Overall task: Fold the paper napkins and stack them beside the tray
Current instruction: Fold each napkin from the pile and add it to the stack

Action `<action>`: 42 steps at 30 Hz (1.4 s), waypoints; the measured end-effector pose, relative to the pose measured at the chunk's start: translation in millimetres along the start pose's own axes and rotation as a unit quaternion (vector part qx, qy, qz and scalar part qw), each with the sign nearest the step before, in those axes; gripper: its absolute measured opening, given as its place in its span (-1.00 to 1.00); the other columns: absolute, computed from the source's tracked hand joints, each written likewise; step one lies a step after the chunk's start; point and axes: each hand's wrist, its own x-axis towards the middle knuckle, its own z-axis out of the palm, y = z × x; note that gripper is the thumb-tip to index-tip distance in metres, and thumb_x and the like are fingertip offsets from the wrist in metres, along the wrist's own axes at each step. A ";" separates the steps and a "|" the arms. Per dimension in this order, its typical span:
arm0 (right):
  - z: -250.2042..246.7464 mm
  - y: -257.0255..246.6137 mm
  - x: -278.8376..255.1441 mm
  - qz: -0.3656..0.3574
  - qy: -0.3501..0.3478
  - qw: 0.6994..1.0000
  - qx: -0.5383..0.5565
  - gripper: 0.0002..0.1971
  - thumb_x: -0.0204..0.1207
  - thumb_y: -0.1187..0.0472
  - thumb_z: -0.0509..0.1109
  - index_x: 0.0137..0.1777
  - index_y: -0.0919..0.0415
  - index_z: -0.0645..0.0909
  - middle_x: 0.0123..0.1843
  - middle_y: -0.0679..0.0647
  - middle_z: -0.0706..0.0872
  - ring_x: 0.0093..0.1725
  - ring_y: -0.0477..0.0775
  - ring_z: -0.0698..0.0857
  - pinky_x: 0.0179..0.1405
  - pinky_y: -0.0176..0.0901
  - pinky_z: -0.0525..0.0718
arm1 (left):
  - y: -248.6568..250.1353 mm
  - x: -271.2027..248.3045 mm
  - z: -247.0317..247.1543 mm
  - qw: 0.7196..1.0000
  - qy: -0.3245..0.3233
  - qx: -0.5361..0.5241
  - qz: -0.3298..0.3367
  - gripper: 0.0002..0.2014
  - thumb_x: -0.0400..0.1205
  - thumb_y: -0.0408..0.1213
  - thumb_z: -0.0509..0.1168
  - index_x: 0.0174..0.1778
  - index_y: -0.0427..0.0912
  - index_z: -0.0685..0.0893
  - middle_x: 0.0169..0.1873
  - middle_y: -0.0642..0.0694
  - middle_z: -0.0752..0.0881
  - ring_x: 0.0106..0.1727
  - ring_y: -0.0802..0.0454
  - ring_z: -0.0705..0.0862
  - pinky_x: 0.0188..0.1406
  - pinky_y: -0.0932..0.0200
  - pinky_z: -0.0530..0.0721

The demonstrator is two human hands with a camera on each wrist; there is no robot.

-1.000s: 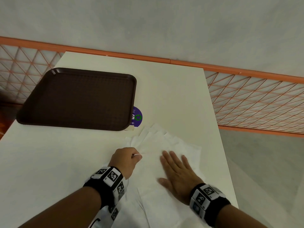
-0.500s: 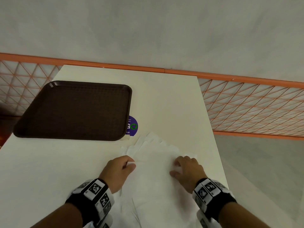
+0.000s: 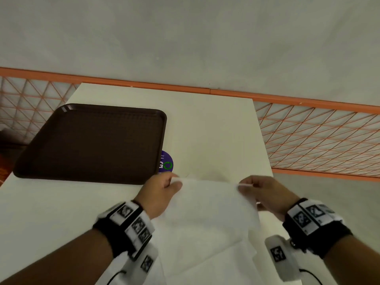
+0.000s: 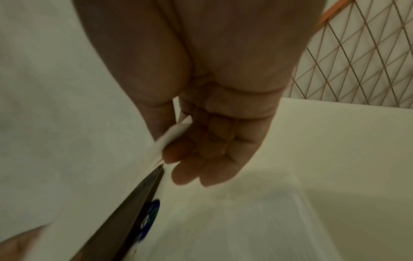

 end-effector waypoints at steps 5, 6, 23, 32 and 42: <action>-16.9 -22.2 53.6 0.018 0.079 0.997 0.006 -0.94 0.56 0.30 0.42 -0.12 0.26 0.70 -0.22 0.11 0.74 -0.26 0.04 0.71 -0.31 -0.12 0.72 | 18.3 70.5 7.8 0.989 0.044 0.143 0.020 -0.86 0.66 -0.15 0.31 -0.16 -0.11 0.56 -0.44 0.04 0.60 -0.39 0.11 0.55 -0.35 0.24 0.44; -19.6 -24.5 65.6 0.018 0.093 0.995 -0.013 -0.93 0.56 0.29 0.43 -0.13 0.26 0.71 -0.19 0.13 0.75 -0.24 0.05 0.73 -0.28 -0.10 0.75 | 19.2 82.1 10.5 0.984 0.051 0.167 0.018 -0.81 0.65 -0.14 0.31 -0.22 -0.10 0.52 -0.48 0.07 0.52 -0.41 0.11 0.48 -0.38 0.23 0.37; -37.5 -51.5 184.4 0.024 0.206 0.924 -0.320 -0.83 0.51 0.09 0.48 -0.02 0.14 0.63 -0.08 0.11 0.62 -0.12 0.14 0.55 -0.15 -0.19 0.45 | 31.9 192.5 42.0 0.931 0.082 0.349 -0.072 -0.75 0.69 -0.06 0.21 -0.19 -0.15 0.47 -0.23 -0.08 0.55 -0.23 -0.13 0.51 -0.32 0.15 0.38; -38.6 -40.5 185.9 0.038 0.240 0.918 -0.312 -0.47 0.51 -0.14 0.44 0.33 0.18 0.47 0.25 0.21 0.65 0.18 0.28 0.64 0.10 0.00 0.59 | 35.3 189.7 41.2 0.927 0.089 0.351 -0.093 -0.55 0.65 0.14 0.20 0.24 -0.16 0.49 0.21 -0.16 0.62 0.15 -0.21 0.63 0.02 -0.03 0.60; -6.9 -30.3 58.1 -0.034 0.130 0.922 -0.364 -0.83 0.49 -0.07 0.46 -0.11 -0.02 0.59 -0.06 -0.01 0.72 -0.07 0.05 0.66 -0.10 -0.21 0.53 | 53.3 79.0 16.2 0.932 -0.098 0.349 -0.016 -0.79 0.58 0.03 0.36 -0.06 -0.04 0.69 -0.14 0.04 0.71 -0.08 0.04 0.69 0.03 0.10 0.68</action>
